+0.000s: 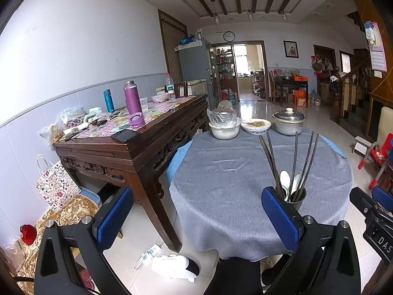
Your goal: Organize utensils
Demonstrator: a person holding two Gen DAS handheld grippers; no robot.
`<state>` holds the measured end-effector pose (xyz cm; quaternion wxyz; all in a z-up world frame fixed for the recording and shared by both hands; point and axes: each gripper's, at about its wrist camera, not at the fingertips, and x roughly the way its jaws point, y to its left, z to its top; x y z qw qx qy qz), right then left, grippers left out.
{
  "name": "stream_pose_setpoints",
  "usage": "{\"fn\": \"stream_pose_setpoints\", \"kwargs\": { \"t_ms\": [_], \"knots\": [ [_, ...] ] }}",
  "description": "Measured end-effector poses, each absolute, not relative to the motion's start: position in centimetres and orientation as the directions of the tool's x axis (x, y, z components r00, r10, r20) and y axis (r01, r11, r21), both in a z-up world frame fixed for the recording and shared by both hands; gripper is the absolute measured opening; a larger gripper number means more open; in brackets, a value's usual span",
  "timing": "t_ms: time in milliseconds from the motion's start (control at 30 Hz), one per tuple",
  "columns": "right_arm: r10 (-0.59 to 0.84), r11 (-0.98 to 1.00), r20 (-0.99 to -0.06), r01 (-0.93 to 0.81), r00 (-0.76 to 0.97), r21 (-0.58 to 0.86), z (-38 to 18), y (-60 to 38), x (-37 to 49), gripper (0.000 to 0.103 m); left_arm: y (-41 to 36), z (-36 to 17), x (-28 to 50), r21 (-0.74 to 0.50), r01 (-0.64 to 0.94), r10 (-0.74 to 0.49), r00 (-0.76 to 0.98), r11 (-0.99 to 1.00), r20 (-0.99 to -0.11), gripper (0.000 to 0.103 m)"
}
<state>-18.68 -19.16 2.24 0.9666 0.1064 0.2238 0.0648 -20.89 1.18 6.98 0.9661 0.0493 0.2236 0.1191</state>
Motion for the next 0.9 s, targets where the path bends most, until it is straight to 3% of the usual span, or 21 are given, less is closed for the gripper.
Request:
{"fn": "stream_pose_setpoints", "kwargs": {
  "t_ms": [900],
  "knots": [
    [0.113, 0.977, -0.448, -0.017, 0.887, 0.213, 2.5, -21.3, -15.8, 0.077, 1.3, 7.3, -18.0, 0.094, -0.187, 0.209, 0.879, 0.978, -0.428, 0.103]
  ]
}}
